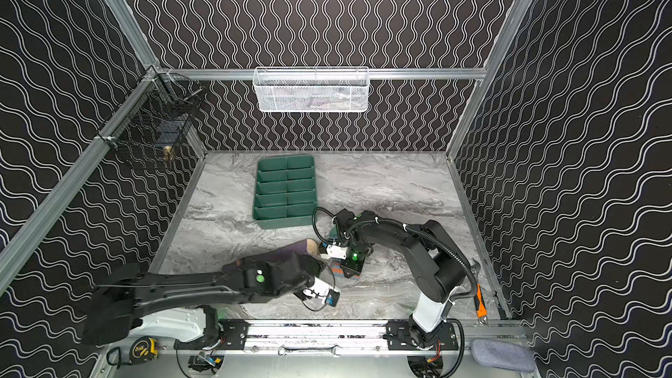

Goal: Roll the socks

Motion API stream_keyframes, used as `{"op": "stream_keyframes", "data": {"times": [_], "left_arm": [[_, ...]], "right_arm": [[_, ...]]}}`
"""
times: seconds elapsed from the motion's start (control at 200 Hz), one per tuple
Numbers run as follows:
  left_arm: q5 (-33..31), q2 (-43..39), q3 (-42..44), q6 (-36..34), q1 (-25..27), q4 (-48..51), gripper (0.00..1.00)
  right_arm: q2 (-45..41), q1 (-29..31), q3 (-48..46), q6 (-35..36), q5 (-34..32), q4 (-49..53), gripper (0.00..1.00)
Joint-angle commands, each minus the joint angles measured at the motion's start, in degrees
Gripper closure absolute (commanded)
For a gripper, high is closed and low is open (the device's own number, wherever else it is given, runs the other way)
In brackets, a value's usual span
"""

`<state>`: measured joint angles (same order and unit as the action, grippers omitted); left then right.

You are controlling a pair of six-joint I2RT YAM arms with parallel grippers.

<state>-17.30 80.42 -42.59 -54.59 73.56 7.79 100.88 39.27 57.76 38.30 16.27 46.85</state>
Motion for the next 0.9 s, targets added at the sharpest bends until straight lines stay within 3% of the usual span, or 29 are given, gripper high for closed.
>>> {"op": "stream_keyframes", "data": {"times": [0.0, 0.185, 0.435, 0.746, 0.856, 0.891], "left_arm": [[-4.8, 7.0, 0.6, 1.0, 0.3, -17.8, 0.39], [-4.9, 17.4, -1.3, 6.7, 0.0, -22.3, 0.40], [-5.9, 22.9, -2.3, 10.2, -0.2, -23.5, 0.43], [-5.3, 27.0, -3.4, 11.7, -0.2, -20.1, 0.81], [-6.3, 26.3, -3.4, 13.4, -0.3, -17.9, 1.00], [-6.1, 25.8, -3.3, 14.2, -0.3, -17.3, 1.00]], "right_arm": [[1.5, -0.5, -0.9, 2.5, -3.3, -3.5, 1.00], [1.2, -0.7, -0.9, 3.4, -1.3, -5.2, 1.00], [-0.8, -0.9, -2.7, 4.2, 2.9, -7.0, 1.00], [-2.2, -1.3, -3.7, 4.1, 7.1, -7.7, 1.00], [-3.2, -1.7, -4.2, 3.8, 7.1, -8.2, 1.00], [-3.6, -1.9, -4.4, 3.6, 7.0, -8.6, 1.00]]}}
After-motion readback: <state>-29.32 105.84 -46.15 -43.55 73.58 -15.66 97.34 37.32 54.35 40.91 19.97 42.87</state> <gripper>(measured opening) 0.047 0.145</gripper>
